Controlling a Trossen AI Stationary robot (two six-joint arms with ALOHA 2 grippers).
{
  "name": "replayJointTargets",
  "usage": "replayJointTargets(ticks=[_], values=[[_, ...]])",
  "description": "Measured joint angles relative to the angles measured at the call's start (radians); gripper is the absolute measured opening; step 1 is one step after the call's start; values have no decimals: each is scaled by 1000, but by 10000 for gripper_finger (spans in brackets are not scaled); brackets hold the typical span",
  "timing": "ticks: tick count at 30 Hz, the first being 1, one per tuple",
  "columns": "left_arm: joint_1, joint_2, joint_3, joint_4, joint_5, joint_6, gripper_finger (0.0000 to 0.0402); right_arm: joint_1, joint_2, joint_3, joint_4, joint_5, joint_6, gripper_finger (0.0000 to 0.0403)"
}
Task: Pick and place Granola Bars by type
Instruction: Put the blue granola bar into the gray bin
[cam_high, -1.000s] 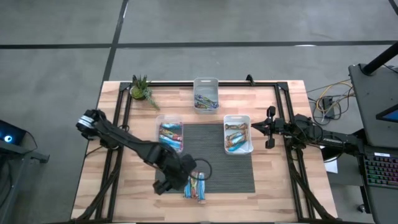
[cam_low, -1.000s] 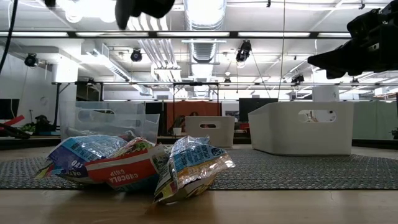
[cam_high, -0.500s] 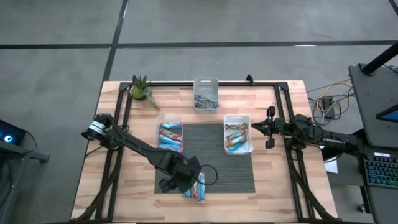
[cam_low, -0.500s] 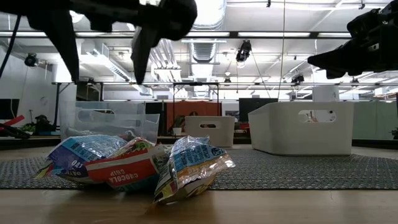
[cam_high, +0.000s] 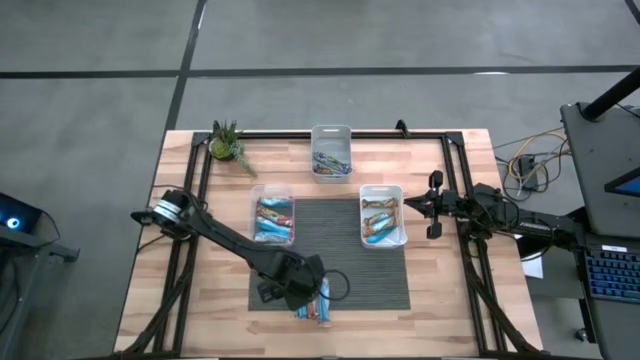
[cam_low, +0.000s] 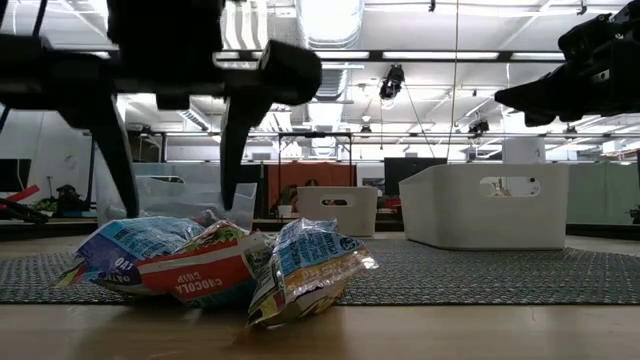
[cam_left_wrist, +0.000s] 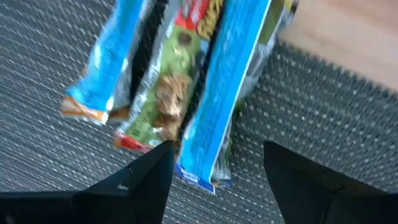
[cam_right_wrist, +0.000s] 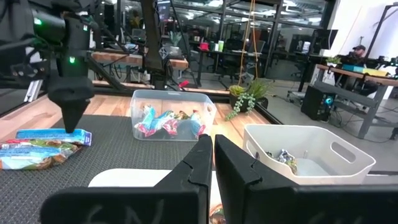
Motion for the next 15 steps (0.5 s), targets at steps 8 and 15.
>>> replayJointTargets(ticks=[8,15], values=[[0,9,-53,41,-15,7,229,0,0,0,0,0,3,9],[-2,9,-88,76,-32,3,229,0,0,0,0,0,4,9]])
